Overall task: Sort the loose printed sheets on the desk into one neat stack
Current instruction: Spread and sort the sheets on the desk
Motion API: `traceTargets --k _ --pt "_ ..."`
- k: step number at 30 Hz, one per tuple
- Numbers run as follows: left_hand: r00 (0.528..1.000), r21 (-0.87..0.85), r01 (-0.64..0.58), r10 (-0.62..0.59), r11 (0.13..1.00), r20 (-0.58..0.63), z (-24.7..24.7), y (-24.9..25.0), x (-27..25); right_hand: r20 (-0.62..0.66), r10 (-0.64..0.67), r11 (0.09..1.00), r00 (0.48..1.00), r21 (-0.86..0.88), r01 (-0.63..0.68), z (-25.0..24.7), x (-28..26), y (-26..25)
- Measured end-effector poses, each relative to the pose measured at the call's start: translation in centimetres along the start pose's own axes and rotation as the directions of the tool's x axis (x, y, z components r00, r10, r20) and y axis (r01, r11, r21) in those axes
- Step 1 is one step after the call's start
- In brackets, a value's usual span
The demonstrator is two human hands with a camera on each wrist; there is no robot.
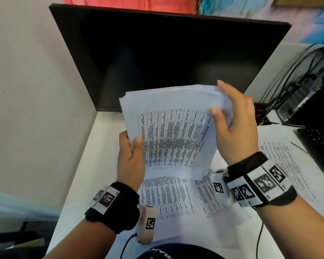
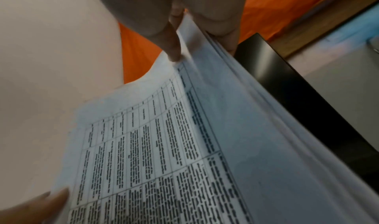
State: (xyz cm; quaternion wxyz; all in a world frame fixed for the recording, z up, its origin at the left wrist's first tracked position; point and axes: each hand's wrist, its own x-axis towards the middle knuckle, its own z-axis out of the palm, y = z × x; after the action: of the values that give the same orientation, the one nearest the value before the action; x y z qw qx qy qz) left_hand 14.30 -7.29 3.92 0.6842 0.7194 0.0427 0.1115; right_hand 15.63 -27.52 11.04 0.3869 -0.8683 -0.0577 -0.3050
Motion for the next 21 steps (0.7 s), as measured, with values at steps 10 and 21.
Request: traceTargets --k 10,21 --pt "0.995 0.005 0.067 -0.067 0.998 0.079 -0.1 -1.5 0.1 -0.202 0.221 0.927 0.954 0.346 -0.141 0.0 -0.8 0.5" --pt "0.999 0.049 -0.052 0.053 0.997 -0.010 0.4 -0.3 0.5 0.221 0.543 0.717 0.810 0.381 -0.584 2.5 -4.6 3.3"
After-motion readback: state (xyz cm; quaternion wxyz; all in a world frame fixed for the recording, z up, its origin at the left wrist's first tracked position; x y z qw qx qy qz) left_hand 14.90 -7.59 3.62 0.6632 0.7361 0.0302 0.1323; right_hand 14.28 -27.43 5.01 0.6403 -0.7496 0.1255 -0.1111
